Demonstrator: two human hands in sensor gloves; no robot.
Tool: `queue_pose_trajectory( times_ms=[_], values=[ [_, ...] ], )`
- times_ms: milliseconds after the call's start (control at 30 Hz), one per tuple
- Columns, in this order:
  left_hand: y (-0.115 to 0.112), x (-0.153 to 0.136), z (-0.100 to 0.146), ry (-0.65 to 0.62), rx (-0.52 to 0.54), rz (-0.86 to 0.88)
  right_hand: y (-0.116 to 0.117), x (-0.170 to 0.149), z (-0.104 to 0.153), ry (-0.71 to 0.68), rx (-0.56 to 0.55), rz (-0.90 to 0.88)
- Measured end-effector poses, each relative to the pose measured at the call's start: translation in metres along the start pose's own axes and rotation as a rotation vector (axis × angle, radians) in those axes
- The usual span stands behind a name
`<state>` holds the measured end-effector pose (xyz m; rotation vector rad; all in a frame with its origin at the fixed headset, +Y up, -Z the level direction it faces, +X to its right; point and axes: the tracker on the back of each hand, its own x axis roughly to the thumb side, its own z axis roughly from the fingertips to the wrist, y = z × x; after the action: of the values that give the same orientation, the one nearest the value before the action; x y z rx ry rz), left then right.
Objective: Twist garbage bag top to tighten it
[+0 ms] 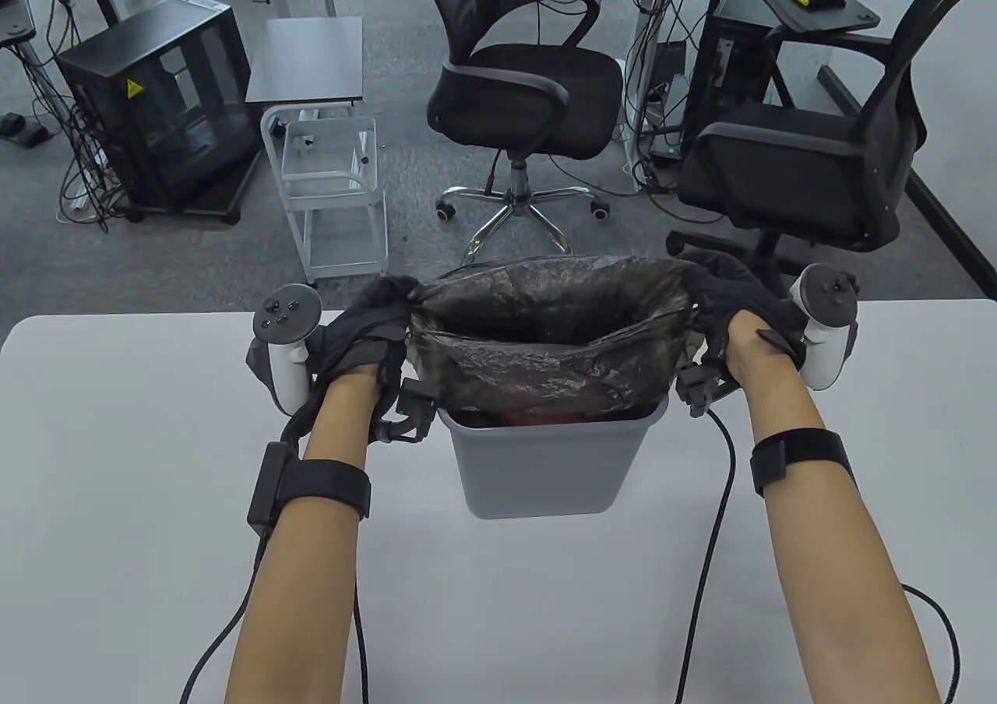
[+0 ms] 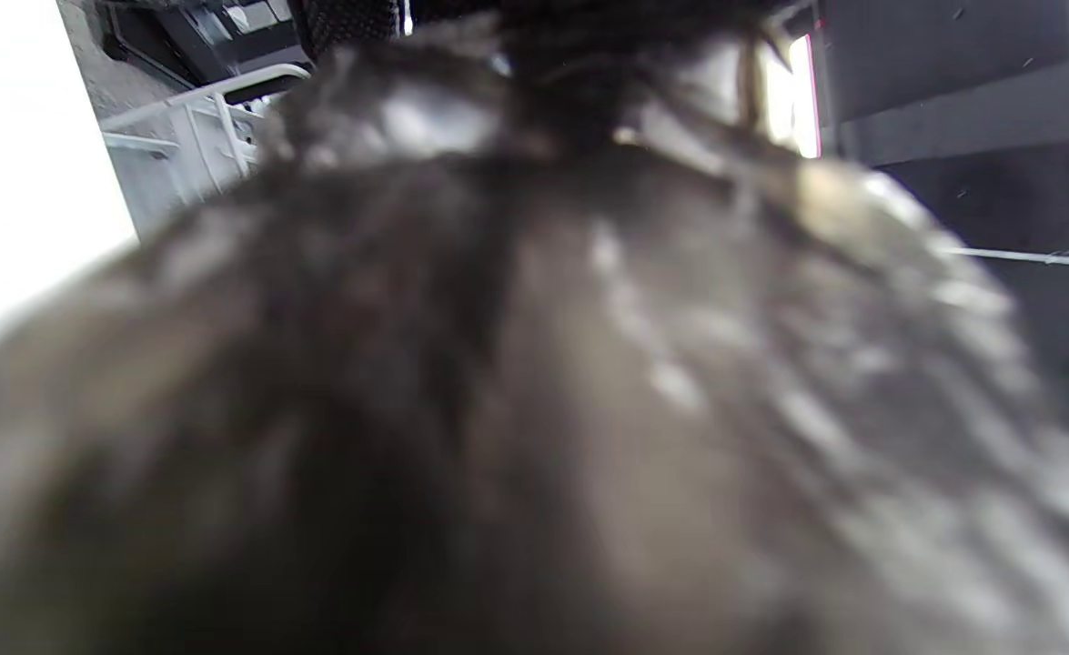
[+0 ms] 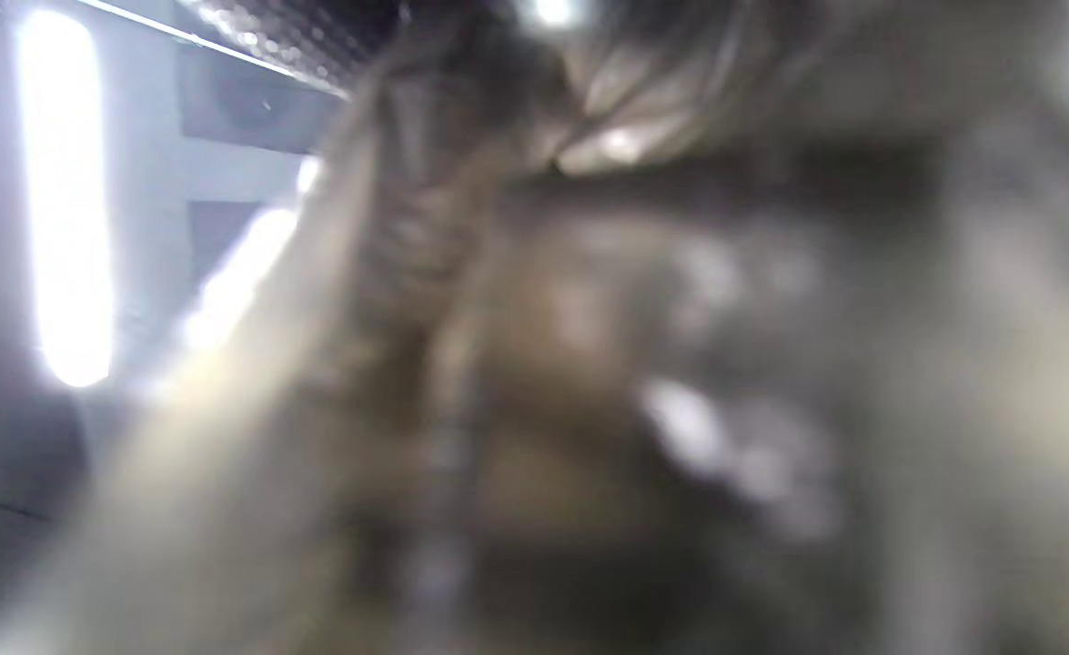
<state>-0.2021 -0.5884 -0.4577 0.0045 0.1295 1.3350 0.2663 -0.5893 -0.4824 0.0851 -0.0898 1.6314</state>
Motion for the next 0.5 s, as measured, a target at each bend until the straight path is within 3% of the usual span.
queue_pose_trajectory(
  times_ms=[233,500],
  values=[
    [-0.001,0.003,0.021,-0.069,-0.085,-0.006,-0.007,-0.002,0.023,-0.066,0.088,-0.109],
    [0.004,0.003,0.055,-0.083,-0.208,0.002,-0.016,0.003,0.053,-0.019,0.139,-0.048]
  ],
)
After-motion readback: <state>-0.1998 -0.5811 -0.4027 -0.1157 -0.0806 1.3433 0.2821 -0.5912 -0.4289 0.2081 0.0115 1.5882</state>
